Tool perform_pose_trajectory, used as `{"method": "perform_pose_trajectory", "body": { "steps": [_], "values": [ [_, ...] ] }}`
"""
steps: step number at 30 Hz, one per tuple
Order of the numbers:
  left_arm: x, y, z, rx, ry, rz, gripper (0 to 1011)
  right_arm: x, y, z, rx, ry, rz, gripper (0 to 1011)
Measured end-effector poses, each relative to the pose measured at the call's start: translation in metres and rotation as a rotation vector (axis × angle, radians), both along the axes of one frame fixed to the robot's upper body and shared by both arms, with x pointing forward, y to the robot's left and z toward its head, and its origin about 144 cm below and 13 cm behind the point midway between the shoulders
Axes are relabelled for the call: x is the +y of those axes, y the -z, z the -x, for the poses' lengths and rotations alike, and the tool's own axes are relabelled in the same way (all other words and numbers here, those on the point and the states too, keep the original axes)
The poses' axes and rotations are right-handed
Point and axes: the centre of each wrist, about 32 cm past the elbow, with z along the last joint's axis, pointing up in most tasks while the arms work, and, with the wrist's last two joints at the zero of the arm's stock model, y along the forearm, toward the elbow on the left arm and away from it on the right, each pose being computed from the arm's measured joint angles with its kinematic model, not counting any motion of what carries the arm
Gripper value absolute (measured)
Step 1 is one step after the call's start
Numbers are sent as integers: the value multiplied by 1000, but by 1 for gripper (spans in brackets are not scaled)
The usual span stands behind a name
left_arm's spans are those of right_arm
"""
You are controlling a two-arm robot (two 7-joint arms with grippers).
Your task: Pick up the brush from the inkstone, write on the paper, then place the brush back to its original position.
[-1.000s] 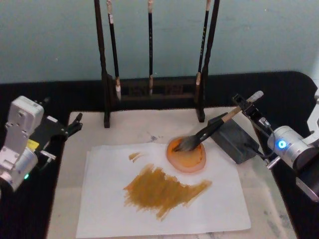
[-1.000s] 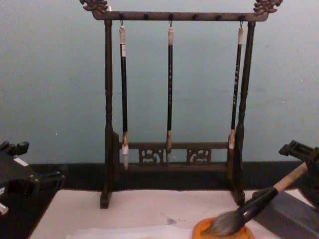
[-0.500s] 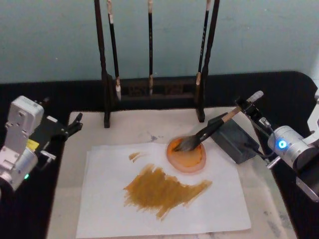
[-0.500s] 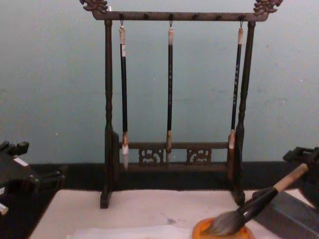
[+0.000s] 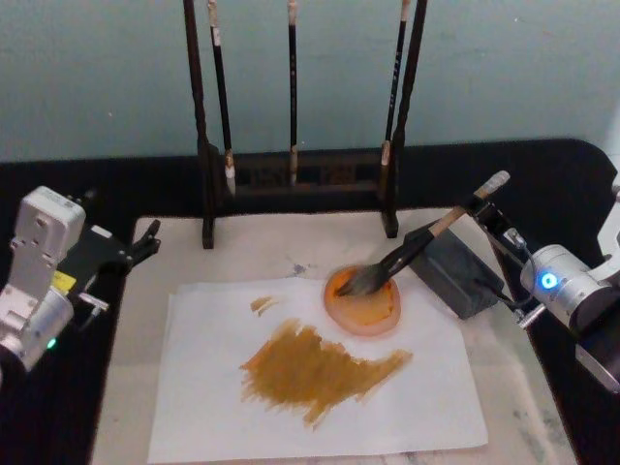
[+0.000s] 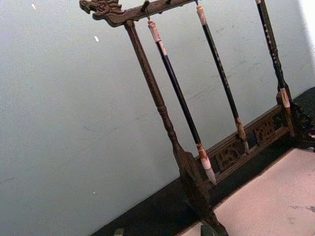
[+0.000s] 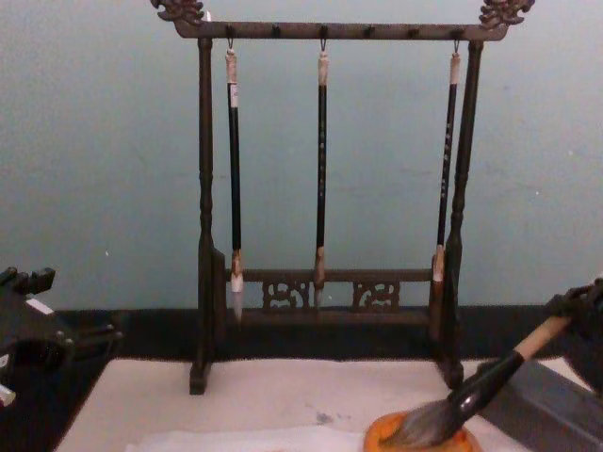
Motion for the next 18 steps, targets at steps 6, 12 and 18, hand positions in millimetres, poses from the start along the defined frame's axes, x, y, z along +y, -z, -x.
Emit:
{"method": "perform_pose_trajectory", "body": {
  "steps": [6,12,18],
  "values": [
    [0,0,0,0,0,0,1010,0,0,0,0,0,0,169],
    [0,0,0,0,0,0,1010,1,-1,1,-18,-1,1,169],
    [0,0,0,0,0,0,1010,3,-8,2,-71,-11,-4,168]
  ]
}}
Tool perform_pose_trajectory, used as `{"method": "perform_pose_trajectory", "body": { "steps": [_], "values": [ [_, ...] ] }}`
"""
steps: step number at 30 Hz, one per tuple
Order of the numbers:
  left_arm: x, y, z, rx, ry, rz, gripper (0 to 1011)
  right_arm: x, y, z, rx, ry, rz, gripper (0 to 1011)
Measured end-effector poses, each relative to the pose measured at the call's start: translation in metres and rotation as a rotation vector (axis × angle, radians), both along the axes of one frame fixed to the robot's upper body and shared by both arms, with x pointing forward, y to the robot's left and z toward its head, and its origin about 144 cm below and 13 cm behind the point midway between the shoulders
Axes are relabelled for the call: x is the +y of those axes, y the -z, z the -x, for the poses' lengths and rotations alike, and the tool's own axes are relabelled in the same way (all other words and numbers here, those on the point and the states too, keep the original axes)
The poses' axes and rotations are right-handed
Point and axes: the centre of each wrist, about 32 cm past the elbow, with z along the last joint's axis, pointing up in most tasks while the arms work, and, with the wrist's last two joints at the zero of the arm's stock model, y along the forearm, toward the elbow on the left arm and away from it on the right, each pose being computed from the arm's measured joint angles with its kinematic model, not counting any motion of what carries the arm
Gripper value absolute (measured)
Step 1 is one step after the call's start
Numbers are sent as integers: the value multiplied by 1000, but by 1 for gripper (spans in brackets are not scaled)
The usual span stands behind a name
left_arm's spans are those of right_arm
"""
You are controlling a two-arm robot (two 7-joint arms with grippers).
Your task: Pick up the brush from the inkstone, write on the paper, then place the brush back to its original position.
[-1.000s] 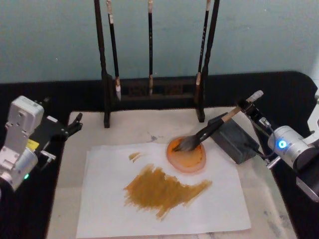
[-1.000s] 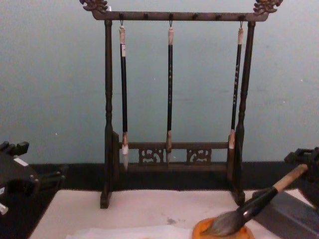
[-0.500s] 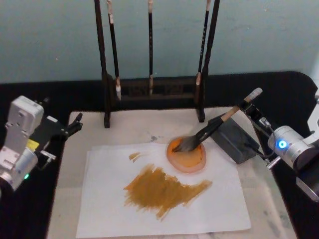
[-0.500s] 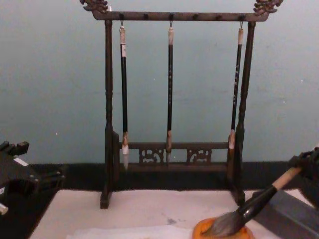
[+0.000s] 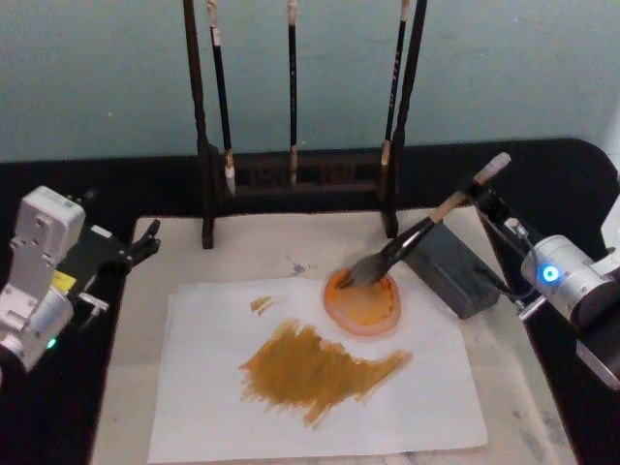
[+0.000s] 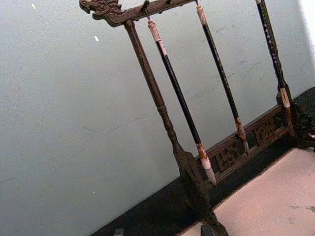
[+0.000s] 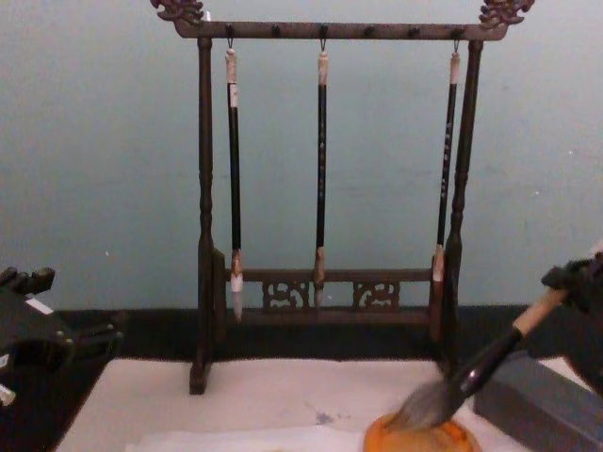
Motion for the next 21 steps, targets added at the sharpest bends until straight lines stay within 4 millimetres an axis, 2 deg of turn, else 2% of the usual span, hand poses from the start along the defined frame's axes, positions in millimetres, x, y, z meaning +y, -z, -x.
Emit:
{"method": "perform_pose_trajectory", "body": {
  "steps": [7,21],
  "values": [
    [0,0,0,0,0,0,1010,2,-12,3,-94,-38,36,168],
    [0,0,0,0,0,0,1010,0,-24,28,-440,-183,408,168]
  ]
}}
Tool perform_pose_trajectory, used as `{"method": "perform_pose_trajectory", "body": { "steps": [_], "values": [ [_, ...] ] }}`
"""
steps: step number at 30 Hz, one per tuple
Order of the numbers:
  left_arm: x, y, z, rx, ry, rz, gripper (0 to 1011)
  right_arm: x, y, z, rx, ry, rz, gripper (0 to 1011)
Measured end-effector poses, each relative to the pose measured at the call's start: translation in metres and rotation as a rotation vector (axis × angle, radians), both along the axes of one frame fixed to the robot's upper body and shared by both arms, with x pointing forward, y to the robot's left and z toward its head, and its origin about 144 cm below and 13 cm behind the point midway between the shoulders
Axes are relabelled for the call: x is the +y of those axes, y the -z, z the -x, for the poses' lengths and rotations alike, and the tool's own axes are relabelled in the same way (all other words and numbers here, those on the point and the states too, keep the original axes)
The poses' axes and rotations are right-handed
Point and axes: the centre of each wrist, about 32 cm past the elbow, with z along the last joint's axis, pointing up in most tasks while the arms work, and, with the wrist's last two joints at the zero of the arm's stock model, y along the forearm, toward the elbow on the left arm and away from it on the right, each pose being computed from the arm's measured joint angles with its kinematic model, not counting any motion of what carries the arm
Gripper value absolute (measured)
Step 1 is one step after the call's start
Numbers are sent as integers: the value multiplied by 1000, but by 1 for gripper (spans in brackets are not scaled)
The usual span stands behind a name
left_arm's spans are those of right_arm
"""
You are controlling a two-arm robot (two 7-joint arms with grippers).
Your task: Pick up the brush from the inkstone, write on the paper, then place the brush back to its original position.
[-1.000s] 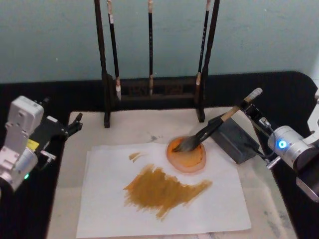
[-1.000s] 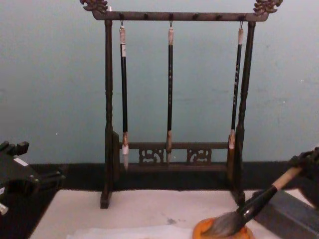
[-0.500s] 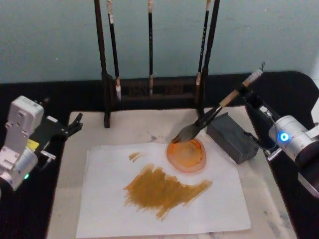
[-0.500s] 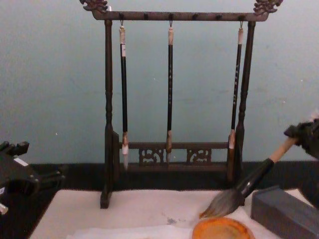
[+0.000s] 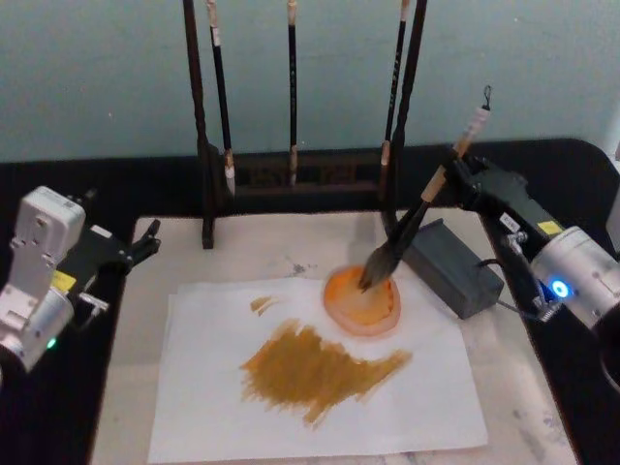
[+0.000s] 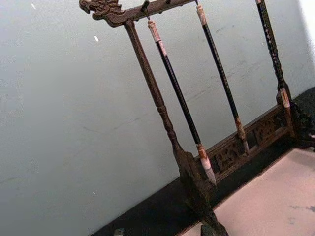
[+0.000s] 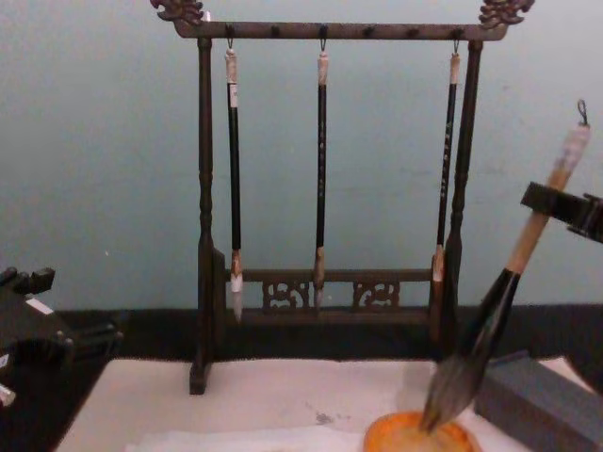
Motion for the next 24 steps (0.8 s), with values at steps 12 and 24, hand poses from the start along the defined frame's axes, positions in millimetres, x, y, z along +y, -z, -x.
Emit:
{"method": "perform_pose_trajectory", "body": {
  "steps": [12,24],
  "values": [
    [0,0,0,0,0,0,1010,-8,-9,31,-278,-13,277,168],
    [0,0,0,0,0,0,1010,-11,-8,53,-345,-49,390,168]
  ]
}}
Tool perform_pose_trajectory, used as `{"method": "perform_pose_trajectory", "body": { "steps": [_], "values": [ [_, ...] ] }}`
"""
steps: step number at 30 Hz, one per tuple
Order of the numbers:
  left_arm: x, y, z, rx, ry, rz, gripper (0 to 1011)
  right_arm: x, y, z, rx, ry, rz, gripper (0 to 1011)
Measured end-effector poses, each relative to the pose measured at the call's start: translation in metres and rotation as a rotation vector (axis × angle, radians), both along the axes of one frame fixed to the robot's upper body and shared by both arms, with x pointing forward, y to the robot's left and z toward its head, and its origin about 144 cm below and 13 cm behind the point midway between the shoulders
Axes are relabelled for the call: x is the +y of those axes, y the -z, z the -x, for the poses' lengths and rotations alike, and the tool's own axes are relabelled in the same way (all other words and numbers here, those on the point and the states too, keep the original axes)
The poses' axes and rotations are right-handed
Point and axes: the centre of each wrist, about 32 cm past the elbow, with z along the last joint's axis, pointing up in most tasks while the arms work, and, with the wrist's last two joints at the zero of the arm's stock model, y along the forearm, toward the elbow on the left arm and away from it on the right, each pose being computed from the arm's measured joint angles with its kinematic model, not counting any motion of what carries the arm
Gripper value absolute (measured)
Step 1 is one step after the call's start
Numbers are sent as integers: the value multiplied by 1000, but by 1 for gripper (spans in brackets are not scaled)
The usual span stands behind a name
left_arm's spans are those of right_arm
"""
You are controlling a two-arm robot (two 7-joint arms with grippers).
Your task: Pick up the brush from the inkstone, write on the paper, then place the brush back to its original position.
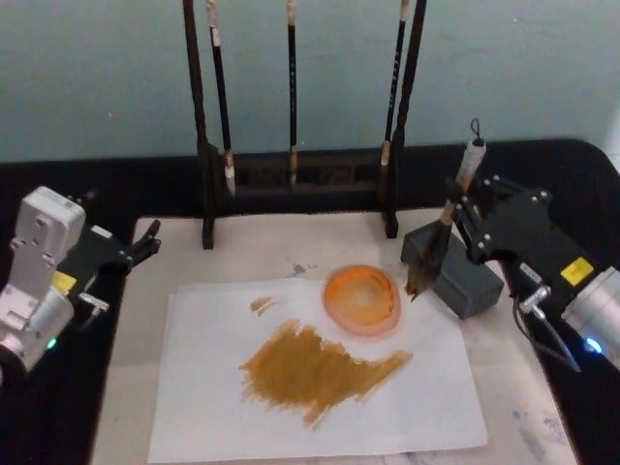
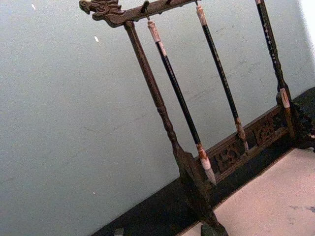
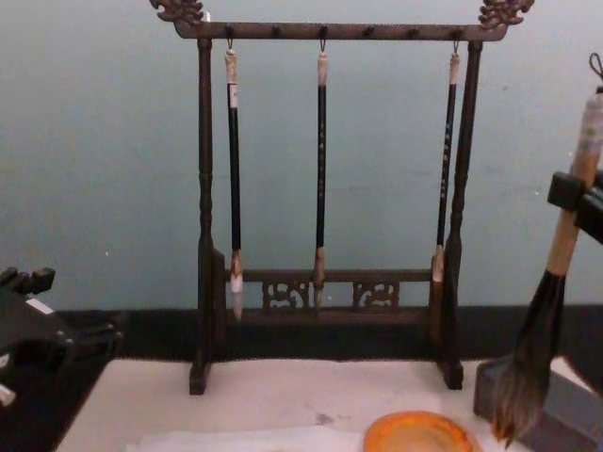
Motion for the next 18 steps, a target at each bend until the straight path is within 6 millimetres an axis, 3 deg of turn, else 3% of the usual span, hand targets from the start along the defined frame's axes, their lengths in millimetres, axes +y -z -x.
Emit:
{"method": "perform_pose_trajectory", "body": {
  "steps": [5,18],
  "values": [
    [0,0,0,0,0,0,1010,-1,1,11,-3,-41,24,168],
    [0,0,0,0,0,0,1009,9,-2,18,33,-113,34,168]
  ]
}}
